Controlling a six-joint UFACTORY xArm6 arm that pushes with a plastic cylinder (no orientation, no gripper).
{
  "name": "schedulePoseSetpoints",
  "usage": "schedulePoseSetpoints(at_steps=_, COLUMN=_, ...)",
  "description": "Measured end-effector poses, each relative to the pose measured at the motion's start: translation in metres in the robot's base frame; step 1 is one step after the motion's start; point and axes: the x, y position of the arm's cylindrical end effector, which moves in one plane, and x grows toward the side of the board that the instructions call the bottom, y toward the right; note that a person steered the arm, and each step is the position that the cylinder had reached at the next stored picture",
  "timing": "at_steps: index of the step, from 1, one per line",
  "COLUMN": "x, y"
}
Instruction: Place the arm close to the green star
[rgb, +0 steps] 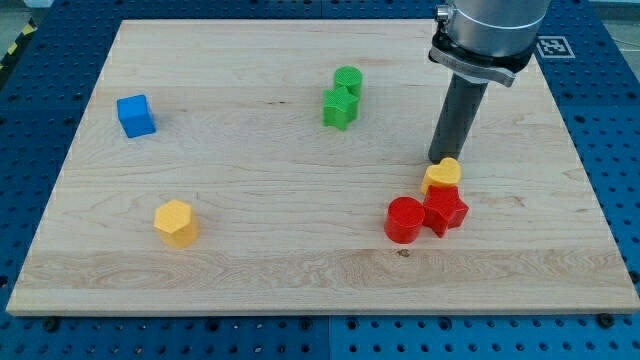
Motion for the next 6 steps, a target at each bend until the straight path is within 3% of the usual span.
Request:
schedulePoseSetpoints(at_steps=1, x=0.006, y=-0.007)
schedulePoseSetpoints(at_steps=3, x=-0.04, y=-0.05)
schedulePoseSetpoints(at_steps=6, x=-0.036, y=-0.093)
